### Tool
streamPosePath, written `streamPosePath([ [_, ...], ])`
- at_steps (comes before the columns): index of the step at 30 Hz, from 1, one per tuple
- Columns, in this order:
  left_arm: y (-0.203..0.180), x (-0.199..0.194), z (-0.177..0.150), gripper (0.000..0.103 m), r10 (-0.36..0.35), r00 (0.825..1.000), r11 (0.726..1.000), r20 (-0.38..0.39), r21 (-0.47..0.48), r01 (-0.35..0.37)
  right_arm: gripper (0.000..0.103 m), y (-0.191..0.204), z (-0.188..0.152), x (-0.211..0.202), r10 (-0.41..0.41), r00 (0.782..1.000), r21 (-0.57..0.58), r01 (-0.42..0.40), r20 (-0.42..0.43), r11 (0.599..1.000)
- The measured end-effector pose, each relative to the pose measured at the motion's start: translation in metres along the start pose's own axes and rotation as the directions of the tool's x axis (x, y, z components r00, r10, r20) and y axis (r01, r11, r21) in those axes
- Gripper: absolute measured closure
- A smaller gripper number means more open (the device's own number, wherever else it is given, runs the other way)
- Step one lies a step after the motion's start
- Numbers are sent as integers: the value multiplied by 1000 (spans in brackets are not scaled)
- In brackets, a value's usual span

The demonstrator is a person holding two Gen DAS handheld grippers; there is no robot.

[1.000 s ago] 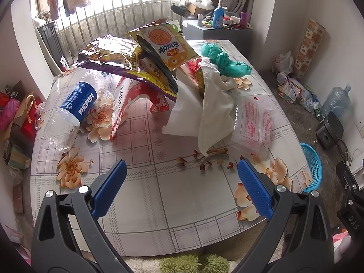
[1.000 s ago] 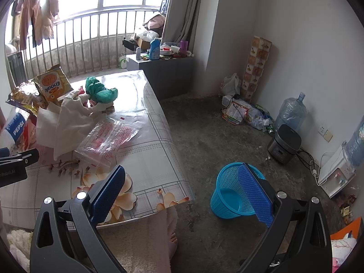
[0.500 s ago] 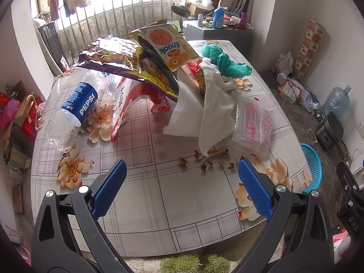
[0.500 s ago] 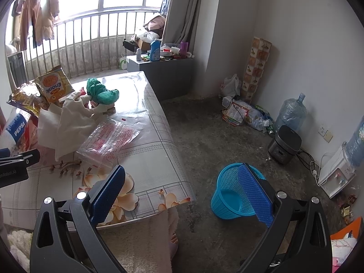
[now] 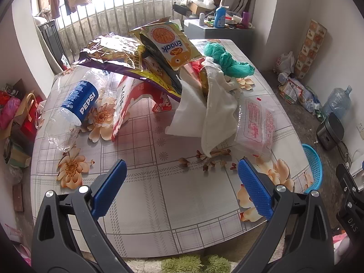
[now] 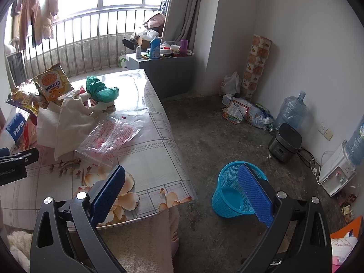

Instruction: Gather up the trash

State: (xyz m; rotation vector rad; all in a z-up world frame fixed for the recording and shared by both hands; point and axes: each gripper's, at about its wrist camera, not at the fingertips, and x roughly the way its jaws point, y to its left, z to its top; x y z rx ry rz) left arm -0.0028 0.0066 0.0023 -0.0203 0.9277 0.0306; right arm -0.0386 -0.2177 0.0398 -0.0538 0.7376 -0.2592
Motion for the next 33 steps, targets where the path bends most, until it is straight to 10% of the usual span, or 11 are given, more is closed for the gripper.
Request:
streamPosePath([
  [33, 36, 5, 16, 9, -78, 992, 997, 104, 23, 76, 6, 16, 23, -3, 66, 993, 43, -70, 98, 997],
])
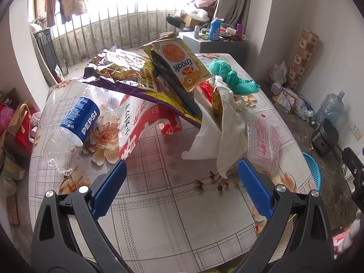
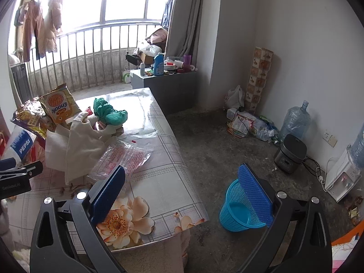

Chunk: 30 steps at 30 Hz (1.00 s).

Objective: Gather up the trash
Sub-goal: 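Move the right tool to the clear plastic bag and close on it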

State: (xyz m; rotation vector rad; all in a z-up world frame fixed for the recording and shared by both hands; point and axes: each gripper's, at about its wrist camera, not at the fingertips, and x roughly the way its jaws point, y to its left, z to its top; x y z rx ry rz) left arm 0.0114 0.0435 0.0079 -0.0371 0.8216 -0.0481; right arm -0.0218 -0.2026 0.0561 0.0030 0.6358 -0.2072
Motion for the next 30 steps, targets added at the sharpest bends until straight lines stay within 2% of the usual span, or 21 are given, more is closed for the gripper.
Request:
streamPosePath([
  [6, 9, -4, 9, 9, -111, 989, 992, 102, 66, 105, 6, 8, -3, 11, 72, 997, 37, -72, -6, 997],
  [10, 8, -10, 9, 9, -179, 970, 981, 165, 100, 164, 6, 6, -2, 18, 125, 992, 79, -123, -27, 989],
  [13, 3, -12, 5, 9, -223, 958, 971, 179, 133, 201, 6, 4, -3, 26, 168, 985, 115, -162, -50, 980],
  [15, 0, -10, 1, 10, -248, 954, 962, 168, 155, 223, 6, 3, -3, 32, 193, 979, 132, -183, -65, 974],
  [20, -7, 4, -6, 38, -332, 939, 931, 87, 189, 312, 10, 6, -7, 51, 277, 954, 178, -254, -113, 951],
  [22, -9, 12, -6, 45, -361, 931, 920, 48, 186, 346, 13, 8, -8, 60, 311, 940, 193, -282, -140, 940],
  [26, -17, 28, -7, 56, -365, 931, 913, 4, 199, 357, 25, 10, -12, 79, 379, 906, 235, -333, -188, 913],
  [30, -28, 47, -7, 60, -333, 942, 918, -42, 215, 334, 35, 9, -18, 97, 437, 872, 287, -370, -222, 883],
])
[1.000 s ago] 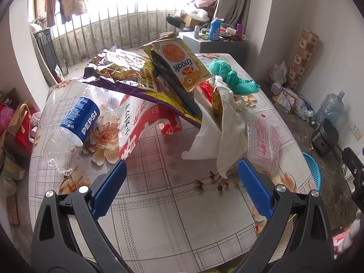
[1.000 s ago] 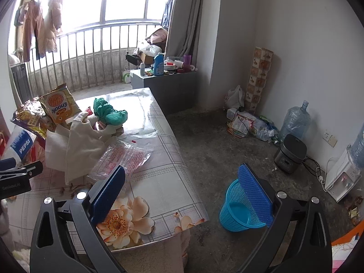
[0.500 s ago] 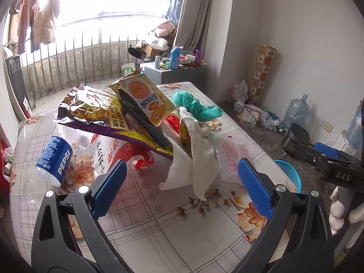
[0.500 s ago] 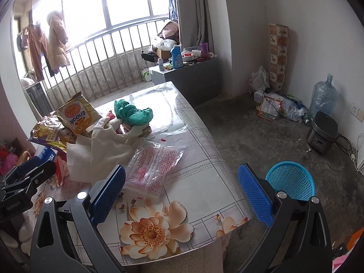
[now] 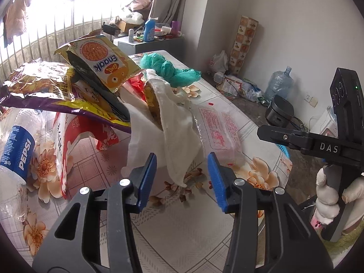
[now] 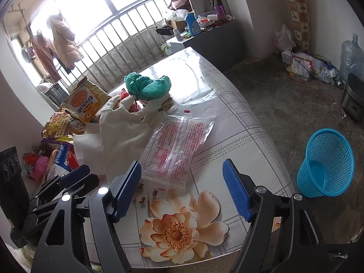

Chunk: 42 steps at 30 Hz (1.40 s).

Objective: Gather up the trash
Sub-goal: 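Move the right tool to the clear plastic bag and close on it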

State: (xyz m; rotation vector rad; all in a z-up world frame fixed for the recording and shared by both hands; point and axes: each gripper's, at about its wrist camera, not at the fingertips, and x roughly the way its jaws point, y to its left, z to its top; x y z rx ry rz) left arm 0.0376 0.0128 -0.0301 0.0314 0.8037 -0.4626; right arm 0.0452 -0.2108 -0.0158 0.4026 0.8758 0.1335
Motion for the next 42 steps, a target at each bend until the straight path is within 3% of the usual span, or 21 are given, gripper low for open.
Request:
streamPosePath([
  [5, -3, 28, -1, 60, 96, 993, 995, -68, 14, -95, 44, -11, -2, 17, 35, 998, 39, -34, -45, 999],
  [8, 0, 41, -4, 60, 90, 991, 996, -103, 1, -90, 47, -19, -3, 26, 58, 996, 70, -53, -73, 996],
  [10, -1, 44, -4, 60, 71, 992, 997, -102, -9, -72, 49, -21, -4, 29, 75, 994, 88, -68, -83, 994],
  [12, -1, 46, -2, 67, 52, 995, 998, -80, -21, -54, 49, -24, -6, 31, 87, 992, 99, -78, -87, 992],
  [16, -9, 51, 1, 97, 6, 997, 1000, -74, 1, -6, 50, -28, -8, 32, 109, 990, 119, -98, -89, 988],
  [25, -50, 42, -10, 101, -132, 984, 984, -120, 105, 145, 51, -35, -5, 32, 139, 986, 168, -121, -97, 978],
  [30, -56, 54, -17, 101, -106, 978, 986, -177, 107, 126, 57, -36, 0, 35, 98, 990, 160, -81, -104, 984],
  [35, -50, 55, -20, 101, -112, 973, 989, -200, 70, 128, 80, -25, 2, 39, -21, 995, 71, 28, -102, 997],
  [39, -53, 54, -22, 101, -105, 975, 990, -196, 73, 121, 92, -14, 0, 39, -124, 989, -24, 123, -84, 992],
  [42, -52, 55, -19, 101, -102, 975, 991, -196, 65, 116, 99, -13, -3, 37, -139, 988, -41, 136, -74, 990],
])
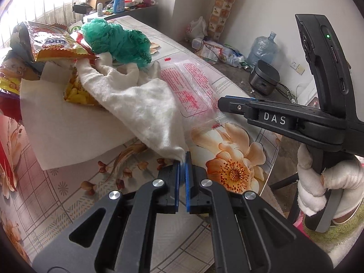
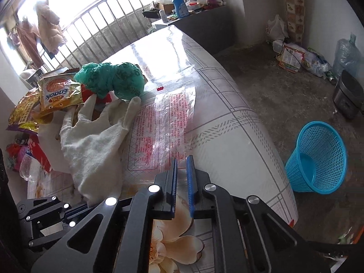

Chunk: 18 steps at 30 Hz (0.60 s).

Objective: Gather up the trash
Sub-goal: 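Move the right tool to the clear plastic bag and close on it, then lift the clear plastic bag with the right tool off the table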

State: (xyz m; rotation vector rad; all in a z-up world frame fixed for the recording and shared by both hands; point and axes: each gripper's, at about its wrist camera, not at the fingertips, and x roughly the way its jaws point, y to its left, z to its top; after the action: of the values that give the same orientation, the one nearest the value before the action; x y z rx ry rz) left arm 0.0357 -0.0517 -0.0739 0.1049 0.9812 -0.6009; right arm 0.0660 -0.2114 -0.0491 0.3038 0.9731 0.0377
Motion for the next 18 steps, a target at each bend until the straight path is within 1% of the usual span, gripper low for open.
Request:
streamPosePath([
  [5, 0, -13, -1, 101, 0, 1000, 1000, 21, -4, 0, 101, -15, -3, -15, 66, 997, 55, -68, 29, 996],
  [8, 1, -22, 0, 101, 2, 999, 1000, 42, -2, -2, 101, -23, -5, -31, 64, 996, 71, -69, 66, 995],
  [12, -4, -29, 0, 101, 9, 998, 1000, 60, 13, -10, 101, -31, -10, -49, 81, 992, 92, -89, 92, 992],
  [15, -8, -27, 4, 101, 20, 998, 999, 66, 24, -21, 101, -42, -13, -49, 168, 983, 146, -178, 80, 973],
  [18, -12, -21, 14, 101, 41, 997, 998, 62, 39, -44, 99, -49, -12, -40, 210, 976, 201, -216, 55, 955],
])
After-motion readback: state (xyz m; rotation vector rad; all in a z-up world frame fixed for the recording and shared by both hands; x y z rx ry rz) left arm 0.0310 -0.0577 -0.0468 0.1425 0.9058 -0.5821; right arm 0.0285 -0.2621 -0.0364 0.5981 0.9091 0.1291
